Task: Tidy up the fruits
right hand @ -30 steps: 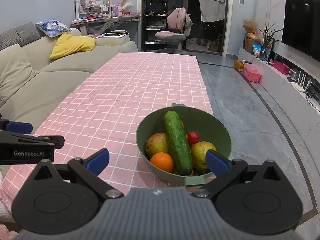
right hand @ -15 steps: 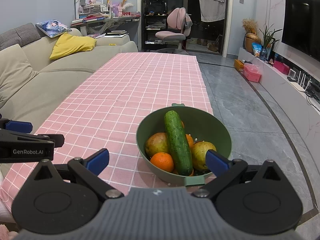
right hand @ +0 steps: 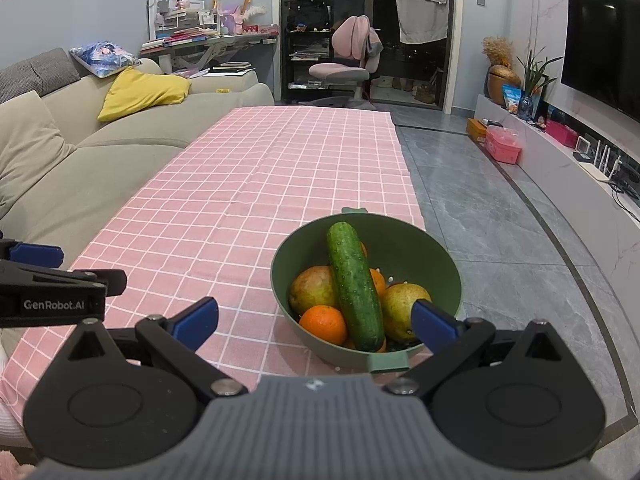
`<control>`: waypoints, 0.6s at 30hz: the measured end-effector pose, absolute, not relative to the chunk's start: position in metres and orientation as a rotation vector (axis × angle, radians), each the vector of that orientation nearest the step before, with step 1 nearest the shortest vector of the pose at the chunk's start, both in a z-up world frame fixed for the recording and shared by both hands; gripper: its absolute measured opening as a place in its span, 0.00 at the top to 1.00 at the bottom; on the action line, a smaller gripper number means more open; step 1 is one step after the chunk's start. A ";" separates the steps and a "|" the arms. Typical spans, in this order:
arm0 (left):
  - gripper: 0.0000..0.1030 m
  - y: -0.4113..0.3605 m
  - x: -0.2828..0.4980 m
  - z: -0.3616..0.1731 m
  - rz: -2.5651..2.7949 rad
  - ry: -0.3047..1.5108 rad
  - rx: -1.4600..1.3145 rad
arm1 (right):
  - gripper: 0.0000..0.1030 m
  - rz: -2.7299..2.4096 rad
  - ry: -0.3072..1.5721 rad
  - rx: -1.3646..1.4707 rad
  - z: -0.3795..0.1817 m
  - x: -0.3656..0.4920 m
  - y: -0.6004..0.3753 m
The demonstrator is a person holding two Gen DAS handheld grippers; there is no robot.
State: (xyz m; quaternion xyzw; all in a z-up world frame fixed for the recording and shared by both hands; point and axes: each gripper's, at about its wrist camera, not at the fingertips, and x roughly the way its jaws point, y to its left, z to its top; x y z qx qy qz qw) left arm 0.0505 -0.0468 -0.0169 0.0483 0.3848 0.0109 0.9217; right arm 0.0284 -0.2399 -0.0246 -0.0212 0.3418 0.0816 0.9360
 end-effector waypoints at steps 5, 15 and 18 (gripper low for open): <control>0.11 -0.047 0.051 -0.017 0.022 0.790 0.098 | 0.04 0.167 0.698 -0.044 -0.024 0.028 -0.240; 0.11 -0.046 0.051 -0.015 0.024 0.791 0.094 | 0.04 0.164 0.702 -0.041 -0.025 0.028 -0.239; 0.11 -0.045 0.051 -0.014 0.026 0.792 0.091 | 0.04 0.165 0.702 -0.040 -0.025 0.028 -0.240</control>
